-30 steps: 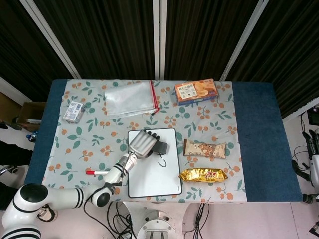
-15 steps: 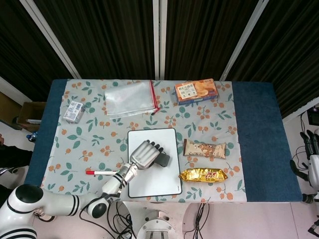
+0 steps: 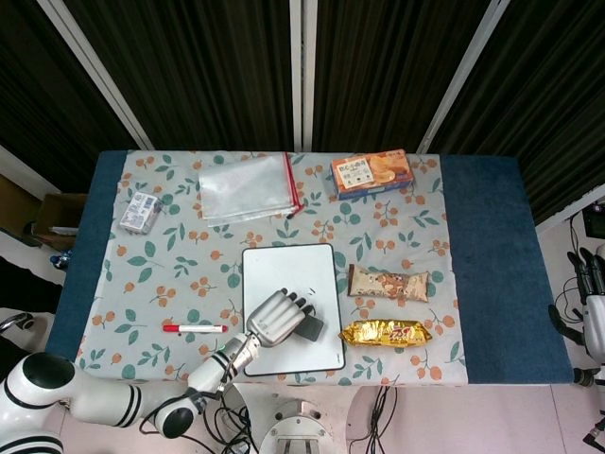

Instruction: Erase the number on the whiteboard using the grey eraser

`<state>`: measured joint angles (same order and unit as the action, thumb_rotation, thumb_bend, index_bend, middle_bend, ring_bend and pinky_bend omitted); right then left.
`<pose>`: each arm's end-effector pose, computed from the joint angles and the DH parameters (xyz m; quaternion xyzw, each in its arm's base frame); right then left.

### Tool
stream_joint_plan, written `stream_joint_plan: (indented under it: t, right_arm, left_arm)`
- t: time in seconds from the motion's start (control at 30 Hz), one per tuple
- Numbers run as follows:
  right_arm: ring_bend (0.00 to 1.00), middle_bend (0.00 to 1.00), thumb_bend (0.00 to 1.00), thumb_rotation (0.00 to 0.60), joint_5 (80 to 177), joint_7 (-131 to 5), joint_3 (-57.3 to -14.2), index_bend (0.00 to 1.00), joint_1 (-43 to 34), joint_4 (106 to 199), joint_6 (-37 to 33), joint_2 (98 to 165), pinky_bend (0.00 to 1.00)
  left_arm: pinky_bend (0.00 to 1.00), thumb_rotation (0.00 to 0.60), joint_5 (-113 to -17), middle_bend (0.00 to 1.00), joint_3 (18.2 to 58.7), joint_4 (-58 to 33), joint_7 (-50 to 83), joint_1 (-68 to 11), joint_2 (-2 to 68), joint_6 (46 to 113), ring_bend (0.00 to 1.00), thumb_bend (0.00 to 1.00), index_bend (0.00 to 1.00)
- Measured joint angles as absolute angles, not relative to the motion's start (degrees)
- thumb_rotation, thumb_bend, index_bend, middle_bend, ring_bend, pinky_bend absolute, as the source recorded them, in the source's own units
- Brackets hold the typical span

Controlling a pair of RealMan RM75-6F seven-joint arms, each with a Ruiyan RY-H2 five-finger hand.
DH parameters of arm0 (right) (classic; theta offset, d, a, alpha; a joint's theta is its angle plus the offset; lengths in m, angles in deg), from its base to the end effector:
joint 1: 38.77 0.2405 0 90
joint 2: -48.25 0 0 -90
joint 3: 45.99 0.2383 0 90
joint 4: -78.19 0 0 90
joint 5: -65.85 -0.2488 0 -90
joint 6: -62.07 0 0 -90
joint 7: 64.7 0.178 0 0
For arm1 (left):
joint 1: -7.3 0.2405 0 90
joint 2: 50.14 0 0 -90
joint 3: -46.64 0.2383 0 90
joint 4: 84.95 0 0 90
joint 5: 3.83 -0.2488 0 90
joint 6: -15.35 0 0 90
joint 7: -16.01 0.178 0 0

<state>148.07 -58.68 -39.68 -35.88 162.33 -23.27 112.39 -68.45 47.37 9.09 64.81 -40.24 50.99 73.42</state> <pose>-0.3535 -0.2213 0.1519 0.5534 -0.3792 0.3816 0.6359 -0.0418 0.2413 -0.1551 -0.8753 -0.2038 -0.3109 0.3094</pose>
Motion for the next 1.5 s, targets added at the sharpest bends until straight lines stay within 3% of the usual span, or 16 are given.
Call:
stream_joint_plan:
  t: [0.3,1.07,1.5]
  right_arm:
    - [0.0,0.0,0.26,0.6,147.92,-58.51,-39.59,0.0,-35.74,161.82,-22.95,112.26,0.0]
    - [0.0,0.0,0.25,0.6,148.26,-56.61,-39.47,0.0,-35.35,161.48,-22.72,112.02,0.0]
    - [0.0,0.0,0.25,0.6,149.36,-52.77,-40.2,0.0,-35.98,162.65,-23.01,110.3,0.0]
  left_arm:
    - [0.5,0.6,-68.38,0.65,45.81,7.2,64.85,-40.15,52.12,74.02,0.62,0.52,0.67]
    - [0.5,0.6,-61.71,0.65,38.3,-9.02,63.67,-44.95,57.67,68.62,0.62,0.54,0.67]
    - [0.5,0.6,-56.56,0.65,34.56,-14.25,61.48,-46.17,54.28,67.56,0.62,0.54,0.67]
